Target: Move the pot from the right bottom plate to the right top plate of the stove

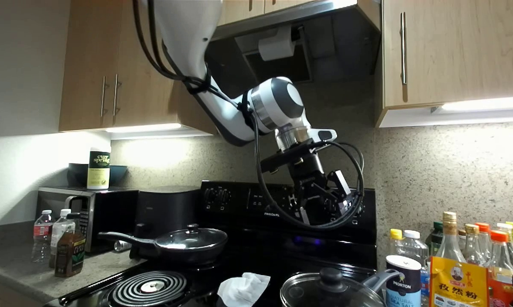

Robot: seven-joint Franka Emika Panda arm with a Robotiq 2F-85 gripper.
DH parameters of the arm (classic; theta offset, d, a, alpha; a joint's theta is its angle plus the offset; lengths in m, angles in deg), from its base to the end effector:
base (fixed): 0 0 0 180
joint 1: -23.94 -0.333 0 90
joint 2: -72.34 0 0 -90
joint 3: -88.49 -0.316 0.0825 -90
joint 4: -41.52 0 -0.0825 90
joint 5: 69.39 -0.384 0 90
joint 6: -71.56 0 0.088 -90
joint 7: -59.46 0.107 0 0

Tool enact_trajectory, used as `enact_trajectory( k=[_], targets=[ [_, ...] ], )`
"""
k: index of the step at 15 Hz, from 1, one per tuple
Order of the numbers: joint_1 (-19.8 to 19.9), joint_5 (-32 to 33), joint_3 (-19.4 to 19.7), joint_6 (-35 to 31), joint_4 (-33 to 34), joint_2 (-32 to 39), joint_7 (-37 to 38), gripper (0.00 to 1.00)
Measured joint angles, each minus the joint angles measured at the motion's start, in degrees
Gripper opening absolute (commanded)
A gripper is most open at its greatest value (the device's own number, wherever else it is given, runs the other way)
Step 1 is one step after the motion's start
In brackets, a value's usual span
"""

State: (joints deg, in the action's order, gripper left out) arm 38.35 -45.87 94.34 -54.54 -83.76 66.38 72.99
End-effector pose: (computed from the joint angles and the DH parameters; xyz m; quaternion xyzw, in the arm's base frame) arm 0.4883 -0.1959 0.4460 0.9680 -0.1789 0.0484 0.1694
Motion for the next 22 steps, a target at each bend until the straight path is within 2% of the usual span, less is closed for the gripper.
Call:
enact_trajectory(
  k=[4, 11, 15, 22],
  targets=[
    [-1.78, -0.02, -0.26, 1.34, 3.30, 5.88, 5.06, 1.00],
    [-2.33, -1.87, 0.75, 1.88, 4.41, 7.10, 4.90, 1.00],
    [-2.43, -5.86, 2.61, 1.89, 8.20, 12.70, 4.57, 1.00],
    [-2.28, -6.35, 7.77, 1.89, 15.39, 22.72, 5.57, 1.00]
  ],
)
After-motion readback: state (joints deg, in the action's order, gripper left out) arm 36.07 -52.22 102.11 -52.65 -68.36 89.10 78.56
